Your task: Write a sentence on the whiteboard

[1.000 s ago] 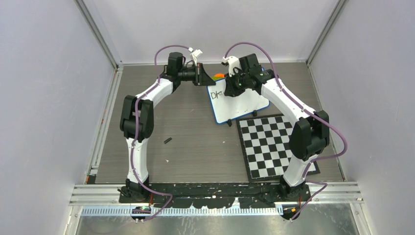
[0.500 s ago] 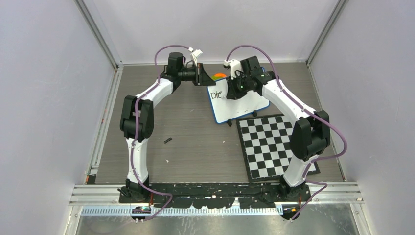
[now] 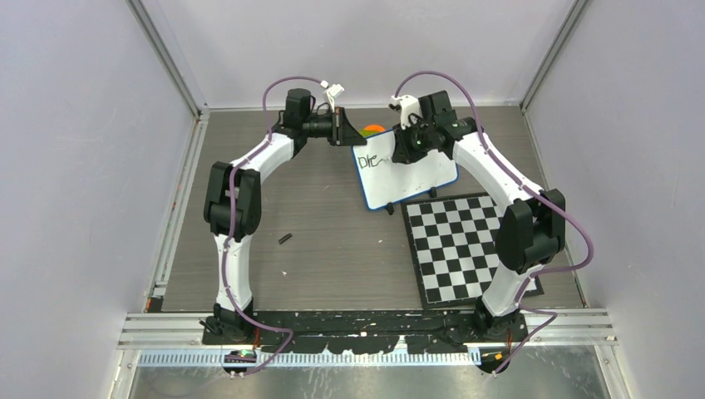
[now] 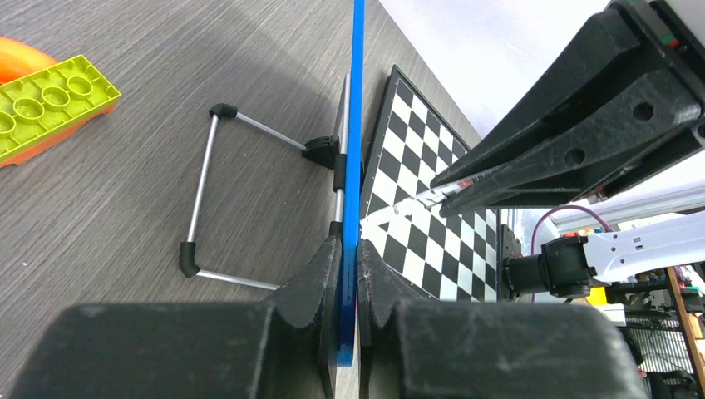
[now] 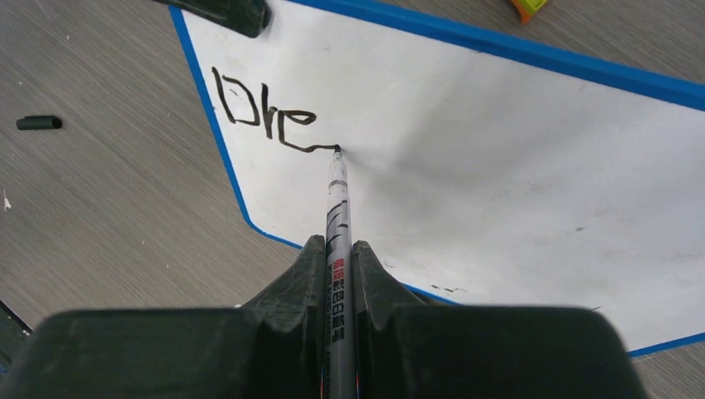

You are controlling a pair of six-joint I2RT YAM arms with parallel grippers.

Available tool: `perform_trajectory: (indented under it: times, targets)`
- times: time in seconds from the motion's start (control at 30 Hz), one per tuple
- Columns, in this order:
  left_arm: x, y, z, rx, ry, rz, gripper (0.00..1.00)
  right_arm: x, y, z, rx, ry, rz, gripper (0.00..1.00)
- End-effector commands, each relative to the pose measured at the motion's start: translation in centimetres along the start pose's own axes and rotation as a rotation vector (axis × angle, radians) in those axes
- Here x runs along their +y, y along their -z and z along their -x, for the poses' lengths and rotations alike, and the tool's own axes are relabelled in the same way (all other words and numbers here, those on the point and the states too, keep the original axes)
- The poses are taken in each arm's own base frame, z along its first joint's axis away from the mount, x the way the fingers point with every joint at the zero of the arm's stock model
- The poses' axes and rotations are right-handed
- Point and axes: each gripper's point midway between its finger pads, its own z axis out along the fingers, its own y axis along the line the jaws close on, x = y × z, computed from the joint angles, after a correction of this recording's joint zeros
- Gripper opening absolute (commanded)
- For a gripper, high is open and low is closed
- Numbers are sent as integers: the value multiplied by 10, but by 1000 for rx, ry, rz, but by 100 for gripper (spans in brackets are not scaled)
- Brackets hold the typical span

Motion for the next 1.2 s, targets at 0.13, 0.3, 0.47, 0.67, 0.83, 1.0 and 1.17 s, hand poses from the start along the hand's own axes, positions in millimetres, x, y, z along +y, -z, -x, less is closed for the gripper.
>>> perform_trajectory:
  times: [0.13,0.3,0.47,0.67,0.83,1.0,1.17]
  targets:
    - [-12,-4,-5,24,16,-3,0,-8,21,46,-140,22,-50,0]
    - [-12,-4,-5,26,16,-4,0,-7,16,49,-141,14,-36,0]
    - [-12,-4,-6,26,17,-4,0,-1,8,46,-125,22,-19,0]
    - [-11,-4,-5,26,16,-4,0,3,3,38,-99,28,-9,0]
    - [-11,-4,-6,27,17,-4,0,2,1,23,-69,32,-16,0]
    - [-11,-4,-6,26,17,-2,0,1,4,13,-51,40,-29,0]
    - [-12,-3,-6,25,15,-1,0,-6,8,12,-53,39,-46,0]
